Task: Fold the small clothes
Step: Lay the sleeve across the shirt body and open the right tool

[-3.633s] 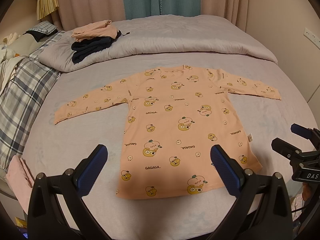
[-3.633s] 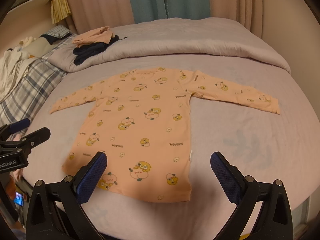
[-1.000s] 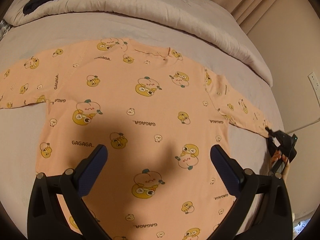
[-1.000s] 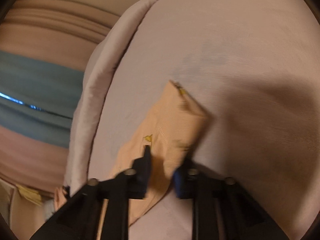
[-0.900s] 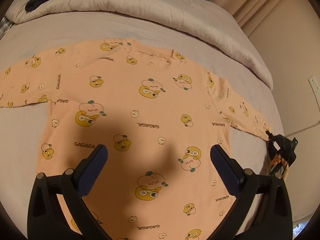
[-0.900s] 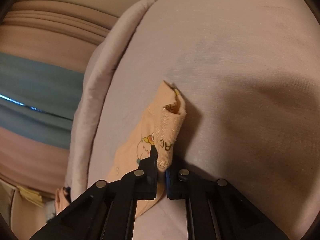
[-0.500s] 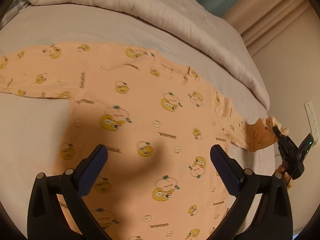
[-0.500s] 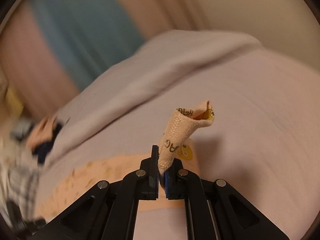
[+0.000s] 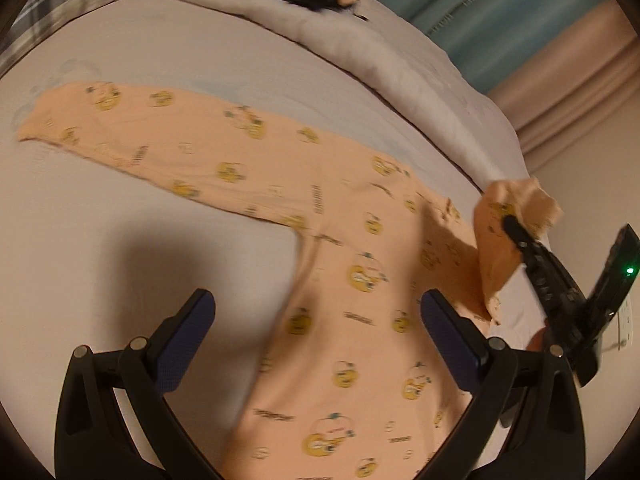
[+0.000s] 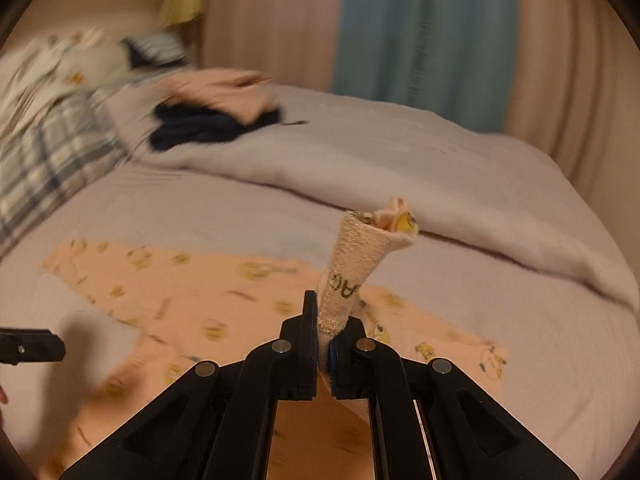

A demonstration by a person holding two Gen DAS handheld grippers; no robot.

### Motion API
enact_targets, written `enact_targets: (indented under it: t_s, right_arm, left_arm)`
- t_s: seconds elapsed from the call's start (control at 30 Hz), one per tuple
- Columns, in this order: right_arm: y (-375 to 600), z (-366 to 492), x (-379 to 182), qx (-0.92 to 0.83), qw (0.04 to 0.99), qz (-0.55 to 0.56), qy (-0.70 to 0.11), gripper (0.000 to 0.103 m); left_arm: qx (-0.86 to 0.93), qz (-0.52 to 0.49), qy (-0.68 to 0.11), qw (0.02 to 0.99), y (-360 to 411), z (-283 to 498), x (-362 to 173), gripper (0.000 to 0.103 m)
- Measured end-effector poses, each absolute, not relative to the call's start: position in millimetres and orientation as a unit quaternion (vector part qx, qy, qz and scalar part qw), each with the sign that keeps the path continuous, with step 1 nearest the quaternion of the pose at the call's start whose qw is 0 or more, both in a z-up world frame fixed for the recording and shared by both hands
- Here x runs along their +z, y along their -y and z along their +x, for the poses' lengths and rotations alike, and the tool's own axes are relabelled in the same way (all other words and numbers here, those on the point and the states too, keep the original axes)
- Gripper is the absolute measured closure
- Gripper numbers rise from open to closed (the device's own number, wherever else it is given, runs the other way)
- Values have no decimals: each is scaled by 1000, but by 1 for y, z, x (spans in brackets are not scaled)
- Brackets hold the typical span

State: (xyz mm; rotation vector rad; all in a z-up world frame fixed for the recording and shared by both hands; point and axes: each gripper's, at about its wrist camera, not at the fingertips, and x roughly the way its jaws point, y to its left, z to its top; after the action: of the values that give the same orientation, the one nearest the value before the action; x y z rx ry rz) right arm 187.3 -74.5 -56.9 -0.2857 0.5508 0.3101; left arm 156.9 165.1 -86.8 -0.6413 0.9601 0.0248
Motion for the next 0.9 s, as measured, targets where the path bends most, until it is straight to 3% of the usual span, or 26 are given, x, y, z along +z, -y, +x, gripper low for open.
enact_targets:
  t_s: [0.4,0.6,0.73,0.9]
  right_arm:
    - [-23,199,-117,189,901,-225,-318,94]
    - [1,177,-105,281,874,-161,-362,51]
    - [61,165,-87,333,870,-52,-361,51]
    - [130,185,-98,234,894,1,-383,51]
  left_arm:
    - [41,-319,-460,828,-198,147,-97,1]
    - [29,-323,-447,834,-195,156,-91,0]
    - [10,-325,-436,839,-185,173,-85,0]
    - [-47,-323,-437,838,-155,210,-86,1]
